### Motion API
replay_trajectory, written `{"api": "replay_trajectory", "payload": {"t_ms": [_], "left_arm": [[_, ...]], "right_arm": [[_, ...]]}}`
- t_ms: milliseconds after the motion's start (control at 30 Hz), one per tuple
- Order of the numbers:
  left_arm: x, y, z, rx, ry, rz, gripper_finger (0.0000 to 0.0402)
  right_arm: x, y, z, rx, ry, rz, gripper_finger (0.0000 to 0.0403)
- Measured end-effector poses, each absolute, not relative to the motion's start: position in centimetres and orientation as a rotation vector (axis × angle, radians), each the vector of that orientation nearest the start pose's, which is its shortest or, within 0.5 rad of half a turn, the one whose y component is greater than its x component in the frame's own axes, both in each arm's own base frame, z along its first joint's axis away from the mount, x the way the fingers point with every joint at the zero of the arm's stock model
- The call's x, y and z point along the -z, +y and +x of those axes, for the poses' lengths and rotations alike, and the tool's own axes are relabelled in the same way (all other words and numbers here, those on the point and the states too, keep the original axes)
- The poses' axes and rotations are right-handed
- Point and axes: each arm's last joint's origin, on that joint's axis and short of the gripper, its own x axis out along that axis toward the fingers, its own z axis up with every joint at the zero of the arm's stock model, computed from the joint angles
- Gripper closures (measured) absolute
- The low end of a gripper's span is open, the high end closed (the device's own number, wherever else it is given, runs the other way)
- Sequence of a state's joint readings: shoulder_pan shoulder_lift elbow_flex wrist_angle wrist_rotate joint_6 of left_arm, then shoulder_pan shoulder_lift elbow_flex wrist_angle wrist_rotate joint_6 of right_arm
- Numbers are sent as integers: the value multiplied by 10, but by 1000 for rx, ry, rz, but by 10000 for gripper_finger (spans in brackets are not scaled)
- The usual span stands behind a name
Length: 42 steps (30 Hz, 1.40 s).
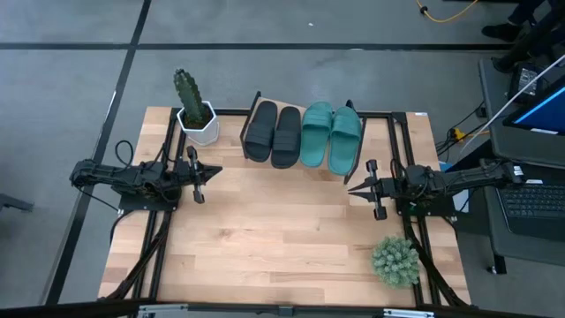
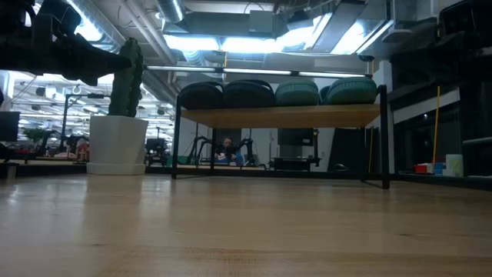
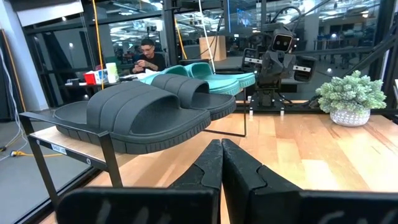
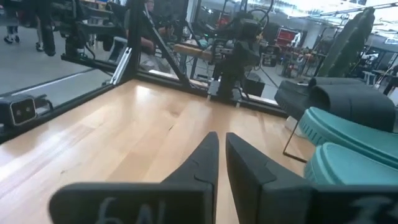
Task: Pick and place slides into the shelf
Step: Return to home position
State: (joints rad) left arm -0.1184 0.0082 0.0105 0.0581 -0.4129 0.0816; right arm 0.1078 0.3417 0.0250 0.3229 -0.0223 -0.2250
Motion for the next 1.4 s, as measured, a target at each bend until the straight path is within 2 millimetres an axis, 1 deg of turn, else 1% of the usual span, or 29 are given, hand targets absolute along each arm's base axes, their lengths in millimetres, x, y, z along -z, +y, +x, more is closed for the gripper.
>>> {"api": "replay_trajectory", "payload": {"t_ms": [100, 167, 233, 533, 633, 900, 1400], "left_arm": [[-172, 0, 96, -296, -46, 65, 401], [-172, 0, 96, -296, -46, 65, 401], [-172, 0, 96, -296, -46, 65, 401], [-172, 0, 96, -295, -46, 65, 401], [-172, 0, 96, -294, -46, 65, 401], [-172, 0, 96, -294, -46, 65, 401], [-172, 0, 96, -294, -46, 65, 401]], "right_arm": [[-173, 13, 113, -129, -19, -236, 369], [-172, 13, 109, -130, -48, -256, 369], [-169, 12, 107, -134, -32, -269, 369], [-170, 8, 97, -101, -62, -285, 369], [-168, 7, 97, -84, -46, -291, 369], [-168, 4, 97, -56, -29, -220, 369], [-168, 4, 97, -55, -31, -214, 369]]}}
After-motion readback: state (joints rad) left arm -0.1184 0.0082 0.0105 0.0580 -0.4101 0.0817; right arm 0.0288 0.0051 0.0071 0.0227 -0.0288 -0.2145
